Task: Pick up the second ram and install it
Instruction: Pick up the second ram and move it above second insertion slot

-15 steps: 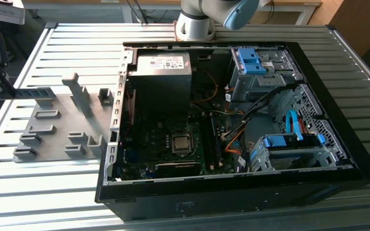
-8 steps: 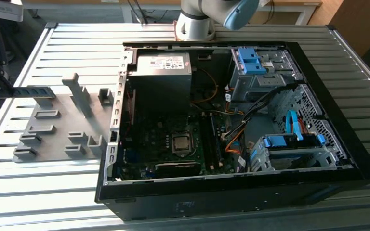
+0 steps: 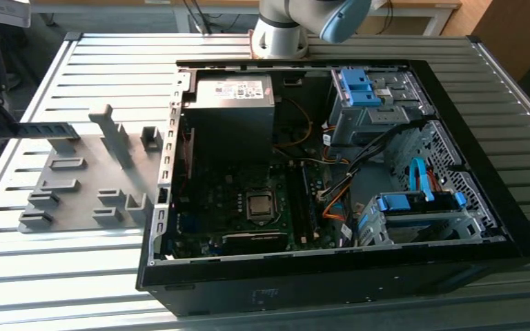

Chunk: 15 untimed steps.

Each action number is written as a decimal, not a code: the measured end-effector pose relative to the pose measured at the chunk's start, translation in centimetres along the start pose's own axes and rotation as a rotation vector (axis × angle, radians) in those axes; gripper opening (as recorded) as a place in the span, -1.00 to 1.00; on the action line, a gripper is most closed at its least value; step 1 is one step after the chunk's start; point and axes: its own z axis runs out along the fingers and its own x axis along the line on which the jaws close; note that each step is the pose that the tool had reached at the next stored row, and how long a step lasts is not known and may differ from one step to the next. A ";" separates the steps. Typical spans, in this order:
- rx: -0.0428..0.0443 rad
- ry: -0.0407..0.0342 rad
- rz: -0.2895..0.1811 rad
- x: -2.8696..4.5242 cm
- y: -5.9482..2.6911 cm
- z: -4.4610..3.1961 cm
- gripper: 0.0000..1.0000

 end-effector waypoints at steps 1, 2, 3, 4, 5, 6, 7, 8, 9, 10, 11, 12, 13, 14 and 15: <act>0.0000 0.0000 0.000 0.00 0.00 -0.04 -0.72; -0.0001 0.0000 0.000 0.00 0.00 -0.09 -0.72; 0.0000 0.0000 0.000 0.00 0.00 -0.14 -0.72; 0.0000 0.0000 0.000 0.00 0.00 -0.18 -0.72; -0.0001 0.0000 0.000 0.00 -0.01 -0.22 -0.72; 0.0000 0.0000 0.000 0.00 0.00 -0.25 -0.72; 0.0000 0.0000 0.000 0.00 0.00 -0.28 -0.72; -0.0001 0.0000 0.000 0.00 -0.01 -0.33 -0.72; -0.0001 0.0001 0.000 0.00 -0.01 -0.37 -0.72; 0.0000 0.0000 0.000 0.00 -0.01 -0.40 -0.72; 0.0000 0.0000 0.000 -0.01 -0.01 -0.42 -0.72; 0.0000 0.0000 0.000 -0.01 -0.01 -0.45 -0.72; -0.0001 0.0000 0.000 -0.01 -0.01 -0.47 -0.72; 0.0000 0.0000 0.000 0.00 -0.01 -0.49 -0.72; -0.0001 0.0001 0.000 -0.01 -0.01 -0.52 -0.72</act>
